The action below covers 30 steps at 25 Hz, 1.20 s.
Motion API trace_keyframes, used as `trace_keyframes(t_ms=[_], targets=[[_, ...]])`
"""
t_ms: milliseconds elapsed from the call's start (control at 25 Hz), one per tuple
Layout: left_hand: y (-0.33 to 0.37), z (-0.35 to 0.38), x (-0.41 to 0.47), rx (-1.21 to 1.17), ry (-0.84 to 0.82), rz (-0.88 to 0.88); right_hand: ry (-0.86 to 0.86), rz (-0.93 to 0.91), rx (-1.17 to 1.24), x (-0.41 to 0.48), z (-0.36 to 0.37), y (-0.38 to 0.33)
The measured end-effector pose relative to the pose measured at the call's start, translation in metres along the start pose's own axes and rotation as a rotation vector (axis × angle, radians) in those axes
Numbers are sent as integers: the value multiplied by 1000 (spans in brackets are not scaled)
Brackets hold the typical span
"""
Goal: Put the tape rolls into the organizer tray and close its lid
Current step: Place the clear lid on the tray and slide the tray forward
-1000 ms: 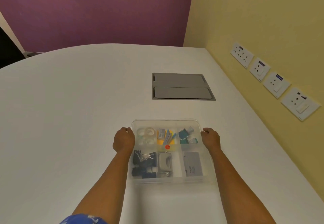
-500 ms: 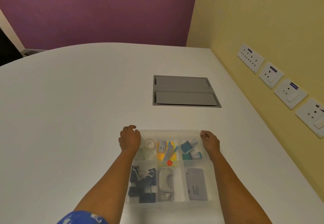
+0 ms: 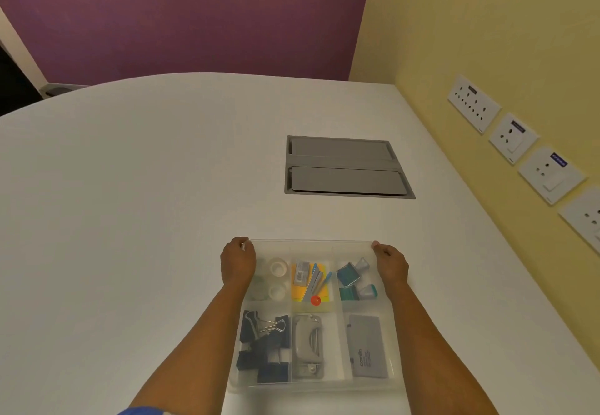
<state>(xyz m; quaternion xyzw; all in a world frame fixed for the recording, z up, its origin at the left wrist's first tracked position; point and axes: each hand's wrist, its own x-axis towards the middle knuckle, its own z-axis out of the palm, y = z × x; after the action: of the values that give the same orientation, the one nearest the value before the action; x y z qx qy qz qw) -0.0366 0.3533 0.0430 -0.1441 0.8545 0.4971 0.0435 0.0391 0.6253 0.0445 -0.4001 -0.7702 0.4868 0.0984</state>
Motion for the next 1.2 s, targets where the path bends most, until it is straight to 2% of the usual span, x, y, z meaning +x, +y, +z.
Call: trace_keyframes(t_ms=[280, 480, 840, 1200], targets=[[-1, 0, 7, -42, -33, -106, -60, 90, 31, 5, 0, 4], [1, 0, 9, -147, -46, -198, -6, 17, -108, 2, 6, 5], [-5, -1, 17, -269, -130, -315, -11, 6, -123, 7, 7, 8], [-6, 7, 19, -150, -110, -283, 9, 12, -104, 10, 9, 11]])
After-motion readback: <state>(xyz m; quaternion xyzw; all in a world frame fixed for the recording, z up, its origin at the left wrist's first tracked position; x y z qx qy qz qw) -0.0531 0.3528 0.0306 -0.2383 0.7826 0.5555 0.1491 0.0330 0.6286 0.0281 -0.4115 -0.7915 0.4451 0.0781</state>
